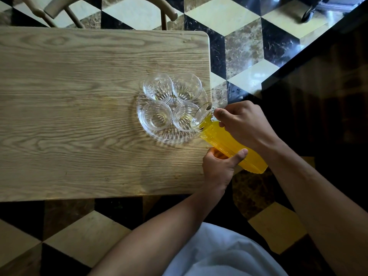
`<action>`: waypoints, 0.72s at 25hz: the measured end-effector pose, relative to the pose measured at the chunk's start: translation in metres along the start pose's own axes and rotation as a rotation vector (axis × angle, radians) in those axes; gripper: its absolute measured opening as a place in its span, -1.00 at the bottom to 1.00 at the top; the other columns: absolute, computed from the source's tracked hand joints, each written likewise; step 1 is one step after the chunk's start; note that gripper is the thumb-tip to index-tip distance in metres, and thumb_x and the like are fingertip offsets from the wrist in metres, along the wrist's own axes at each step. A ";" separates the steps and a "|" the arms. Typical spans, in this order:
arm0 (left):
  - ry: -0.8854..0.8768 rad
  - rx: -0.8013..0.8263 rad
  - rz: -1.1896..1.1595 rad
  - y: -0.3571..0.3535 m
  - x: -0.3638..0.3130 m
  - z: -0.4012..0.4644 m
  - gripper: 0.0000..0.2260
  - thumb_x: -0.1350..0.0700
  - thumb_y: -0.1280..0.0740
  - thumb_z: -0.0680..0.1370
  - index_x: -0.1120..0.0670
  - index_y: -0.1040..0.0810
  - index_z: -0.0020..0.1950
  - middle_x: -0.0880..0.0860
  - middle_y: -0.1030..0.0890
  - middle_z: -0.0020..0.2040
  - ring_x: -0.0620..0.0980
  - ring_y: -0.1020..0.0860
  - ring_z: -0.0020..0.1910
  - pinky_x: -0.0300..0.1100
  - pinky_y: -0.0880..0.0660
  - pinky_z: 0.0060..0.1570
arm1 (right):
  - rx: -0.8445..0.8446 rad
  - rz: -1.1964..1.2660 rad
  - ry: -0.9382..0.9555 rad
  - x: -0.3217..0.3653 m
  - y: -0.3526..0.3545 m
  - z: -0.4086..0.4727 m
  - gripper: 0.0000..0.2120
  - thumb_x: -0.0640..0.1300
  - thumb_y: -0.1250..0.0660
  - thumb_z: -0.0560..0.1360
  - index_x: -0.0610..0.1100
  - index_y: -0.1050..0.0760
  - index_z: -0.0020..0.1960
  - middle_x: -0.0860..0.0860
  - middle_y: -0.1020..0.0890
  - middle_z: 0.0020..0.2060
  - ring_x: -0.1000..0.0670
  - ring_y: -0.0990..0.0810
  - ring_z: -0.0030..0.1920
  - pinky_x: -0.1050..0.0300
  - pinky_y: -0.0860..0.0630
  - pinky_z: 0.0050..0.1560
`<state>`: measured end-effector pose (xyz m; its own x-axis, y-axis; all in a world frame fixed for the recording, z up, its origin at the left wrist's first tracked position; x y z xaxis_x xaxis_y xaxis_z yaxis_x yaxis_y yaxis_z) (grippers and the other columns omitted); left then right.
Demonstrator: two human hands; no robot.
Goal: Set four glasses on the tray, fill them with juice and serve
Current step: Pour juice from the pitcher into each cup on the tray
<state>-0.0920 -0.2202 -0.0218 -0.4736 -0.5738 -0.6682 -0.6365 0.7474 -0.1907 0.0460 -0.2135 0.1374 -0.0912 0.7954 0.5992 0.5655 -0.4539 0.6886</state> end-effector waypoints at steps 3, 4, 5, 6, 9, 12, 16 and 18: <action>-0.005 0.005 -0.013 -0.002 -0.002 -0.002 -0.55 0.03 -0.71 0.29 0.11 -0.67 0.09 0.00 -0.77 -0.09 -0.08 -0.70 -0.15 -0.13 -0.63 -0.06 | -0.005 -0.024 0.013 0.003 0.001 0.002 -0.55 0.05 -0.33 0.60 -0.31 -0.64 -0.22 -0.22 -0.70 -0.30 -0.23 -0.67 -0.22 -0.09 -0.58 -0.24; -0.006 0.007 -0.021 -0.003 -0.003 -0.002 -0.55 0.03 -0.71 0.29 0.11 -0.67 0.09 0.00 -0.77 -0.07 -0.06 -0.72 -0.14 -0.12 -0.65 -0.04 | -0.004 -0.030 0.020 0.005 0.001 0.002 -0.55 0.05 -0.32 0.60 -0.33 -0.64 -0.21 -0.24 -0.70 -0.28 -0.25 -0.67 -0.21 -0.10 -0.58 -0.23; -0.005 0.007 -0.031 -0.004 -0.002 -0.003 -0.55 0.03 -0.71 0.29 0.11 -0.68 0.09 0.01 -0.78 -0.06 -0.04 -0.73 -0.12 -0.10 -0.66 -0.02 | 0.000 -0.038 0.026 0.007 0.000 0.002 -0.54 0.05 -0.32 0.60 -0.34 -0.63 -0.20 -0.26 -0.69 -0.27 -0.26 -0.67 -0.20 -0.12 -0.58 -0.22; -0.002 0.005 -0.037 -0.004 -0.003 -0.004 -0.56 0.04 -0.71 0.30 0.11 -0.68 0.08 0.02 -0.78 -0.06 -0.04 -0.73 -0.11 -0.10 -0.67 -0.02 | 0.002 -0.046 0.032 0.008 0.000 0.003 -0.53 0.06 -0.31 0.60 -0.36 -0.62 -0.19 -0.28 -0.69 -0.25 -0.27 -0.66 -0.19 -0.13 -0.58 -0.20; 0.008 0.000 -0.057 -0.004 -0.003 -0.006 -0.60 0.03 -0.71 0.29 0.09 -0.68 0.03 0.02 -0.78 -0.09 -0.06 -0.72 -0.16 -0.13 -0.64 -0.07 | 0.005 -0.063 0.040 0.012 -0.001 0.004 -0.52 0.06 -0.31 0.60 -0.37 -0.62 -0.18 -0.30 -0.69 -0.24 -0.29 -0.65 -0.18 -0.13 -0.58 -0.20; 0.012 0.004 -0.081 -0.004 -0.005 -0.007 -0.54 0.00 -0.71 0.27 0.11 -0.68 0.07 0.04 -0.79 -0.04 0.01 -0.75 -0.06 -0.12 -0.66 -0.01 | 0.004 -0.064 0.039 0.014 0.001 0.005 -0.52 0.06 -0.30 0.61 -0.37 -0.62 -0.18 -0.29 -0.69 -0.24 -0.29 -0.65 -0.19 -0.12 -0.57 -0.22; 0.028 -0.003 -0.094 -0.005 -0.006 -0.009 -0.55 0.07 -0.71 0.31 0.18 -0.68 0.10 0.06 -0.79 -0.04 -0.04 -0.74 -0.11 -0.21 -0.63 -0.07 | 0.005 -0.080 0.029 0.016 0.001 0.006 -0.52 0.06 -0.30 0.61 -0.36 -0.62 -0.18 -0.29 -0.69 -0.24 -0.27 -0.65 -0.19 -0.13 -0.58 -0.18; 0.032 -0.007 -0.093 -0.004 -0.007 -0.009 -0.56 0.11 -0.71 0.32 0.21 -0.68 0.11 0.05 -0.79 -0.05 -0.08 -0.72 -0.14 -0.25 -0.62 -0.11 | 0.012 -0.084 0.024 0.017 0.000 0.007 -0.52 0.06 -0.30 0.60 -0.36 -0.63 -0.18 -0.29 -0.69 -0.23 -0.28 -0.66 -0.18 -0.15 -0.60 -0.17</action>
<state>-0.0915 -0.2227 -0.0096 -0.4316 -0.6512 -0.6242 -0.6827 0.6881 -0.2459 0.0502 -0.1972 0.1440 -0.1583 0.8207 0.5490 0.5647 -0.3809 0.7322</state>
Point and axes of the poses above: each hand's wrist, its own z-axis towards the middle knuckle, its own y-axis out of the back of the hand, x = y × z, the point moved 9 cm from there along z, towards the middle knuckle
